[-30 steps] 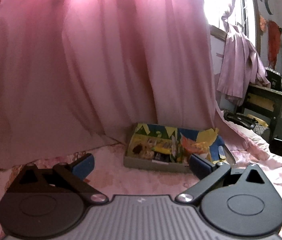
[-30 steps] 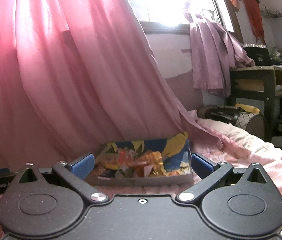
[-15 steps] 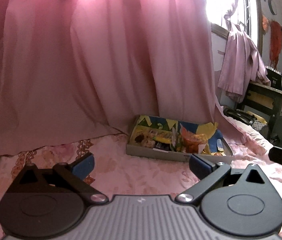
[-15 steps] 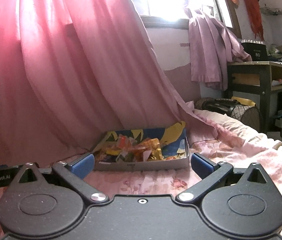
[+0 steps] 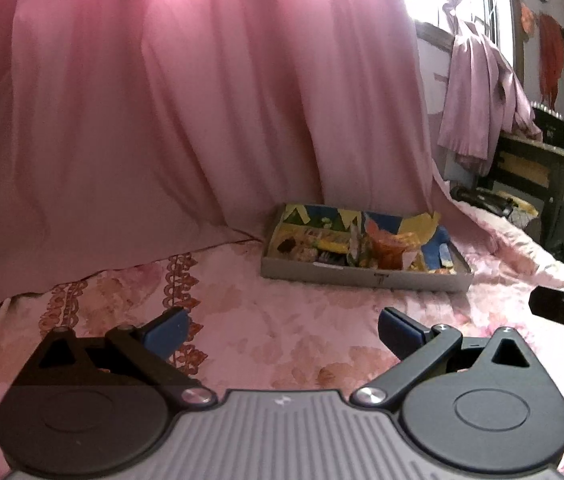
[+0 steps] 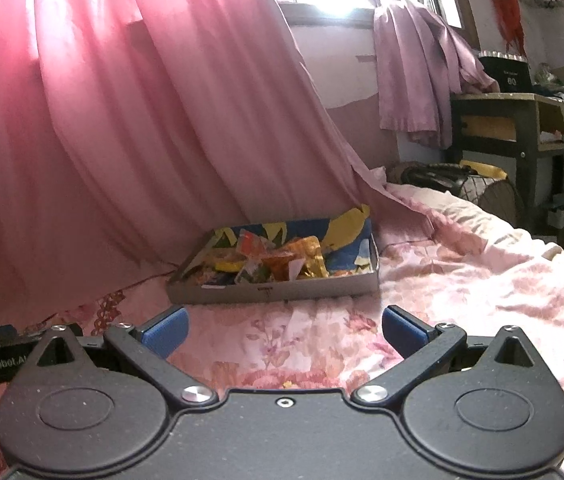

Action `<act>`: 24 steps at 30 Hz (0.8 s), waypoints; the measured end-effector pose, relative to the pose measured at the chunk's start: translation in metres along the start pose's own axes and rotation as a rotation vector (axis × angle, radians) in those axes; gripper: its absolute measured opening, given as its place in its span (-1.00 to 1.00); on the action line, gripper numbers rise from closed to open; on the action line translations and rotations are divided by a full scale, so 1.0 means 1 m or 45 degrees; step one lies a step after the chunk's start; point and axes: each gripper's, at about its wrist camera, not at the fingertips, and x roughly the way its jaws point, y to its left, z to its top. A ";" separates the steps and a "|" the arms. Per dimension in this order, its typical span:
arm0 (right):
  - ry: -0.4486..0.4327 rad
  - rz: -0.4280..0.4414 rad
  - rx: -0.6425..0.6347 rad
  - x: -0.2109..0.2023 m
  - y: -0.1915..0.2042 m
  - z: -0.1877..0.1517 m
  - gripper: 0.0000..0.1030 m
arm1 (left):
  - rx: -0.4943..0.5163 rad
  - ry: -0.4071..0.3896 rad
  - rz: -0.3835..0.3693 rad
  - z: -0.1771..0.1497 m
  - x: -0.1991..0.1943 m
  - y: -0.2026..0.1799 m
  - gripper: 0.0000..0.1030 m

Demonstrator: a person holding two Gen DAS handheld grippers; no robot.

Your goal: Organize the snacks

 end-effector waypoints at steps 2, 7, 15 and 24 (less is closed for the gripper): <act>0.010 -0.002 -0.006 0.000 0.001 -0.002 0.99 | 0.001 0.012 0.008 -0.002 0.000 0.000 0.99; 0.041 -0.015 -0.029 0.004 0.005 -0.006 0.99 | -0.007 0.022 0.022 -0.002 0.000 0.001 0.99; 0.063 -0.027 -0.015 0.007 0.002 -0.008 0.99 | 0.013 0.020 0.018 -0.003 -0.001 0.000 0.99; 0.081 -0.025 -0.029 0.010 0.003 -0.010 0.99 | 0.014 0.033 0.018 -0.003 0.001 0.000 0.99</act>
